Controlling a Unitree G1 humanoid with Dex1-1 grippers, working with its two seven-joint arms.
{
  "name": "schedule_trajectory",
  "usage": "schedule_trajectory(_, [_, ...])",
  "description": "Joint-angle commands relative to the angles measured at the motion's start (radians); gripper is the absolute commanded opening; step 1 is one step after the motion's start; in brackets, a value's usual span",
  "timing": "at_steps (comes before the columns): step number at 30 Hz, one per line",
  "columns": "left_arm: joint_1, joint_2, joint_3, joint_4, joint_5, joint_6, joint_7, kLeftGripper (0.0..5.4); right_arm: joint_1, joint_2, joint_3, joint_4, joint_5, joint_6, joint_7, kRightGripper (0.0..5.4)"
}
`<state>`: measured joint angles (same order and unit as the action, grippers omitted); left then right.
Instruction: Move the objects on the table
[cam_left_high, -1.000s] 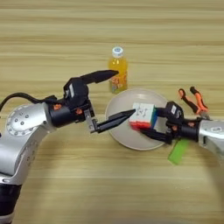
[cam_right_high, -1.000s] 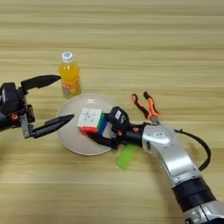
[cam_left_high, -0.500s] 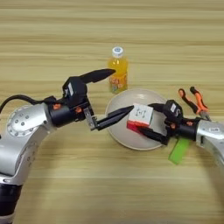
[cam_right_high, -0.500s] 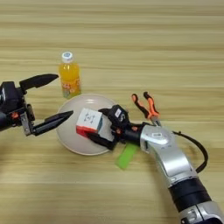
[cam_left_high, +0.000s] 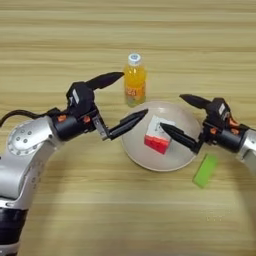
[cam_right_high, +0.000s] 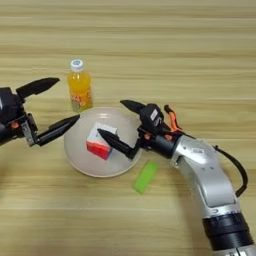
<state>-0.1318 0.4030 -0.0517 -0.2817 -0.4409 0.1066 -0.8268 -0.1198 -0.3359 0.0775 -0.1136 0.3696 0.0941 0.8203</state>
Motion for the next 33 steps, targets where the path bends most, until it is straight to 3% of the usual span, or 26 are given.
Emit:
schedule_trajectory(1, [-0.038, -0.037, -0.009, 0.008, 0.052, -0.021, 0.074, 5.40, 0.015, 0.043, -0.068, -0.020, 0.054, -0.018, -0.060, 5.38])
schedule_trajectory(7, [-0.104, -0.110, -0.033, 0.090, 0.144, -0.034, 0.197, 5.40, -0.019, 0.127, -0.146, 0.122, 0.033, -0.113, -0.183, 5.38])
schedule_trajectory(13, [-0.170, -0.157, -0.030, 0.204, 0.206, -0.060, 0.276, 5.40, -0.074, 0.161, -0.182, 0.329, -0.025, -0.259, -0.245, 5.38])
schedule_trajectory(19, [-0.234, -0.192, -0.022, 0.340, 0.230, -0.083, 0.317, 5.40, -0.143, 0.171, -0.225, 0.518, -0.050, -0.387, -0.283, 5.38])
schedule_trajectory(26, [-0.295, -0.231, -0.014, 0.473, 0.226, -0.106, 0.334, 5.40, -0.209, 0.169, -0.260, 0.674, -0.047, -0.478, -0.284, 5.38])
schedule_trajectory(33, [-0.361, -0.254, -0.008, 0.604, 0.253, -0.156, 0.344, 5.40, -0.265, 0.171, -0.287, 0.783, -0.040, -0.541, -0.282, 5.38])
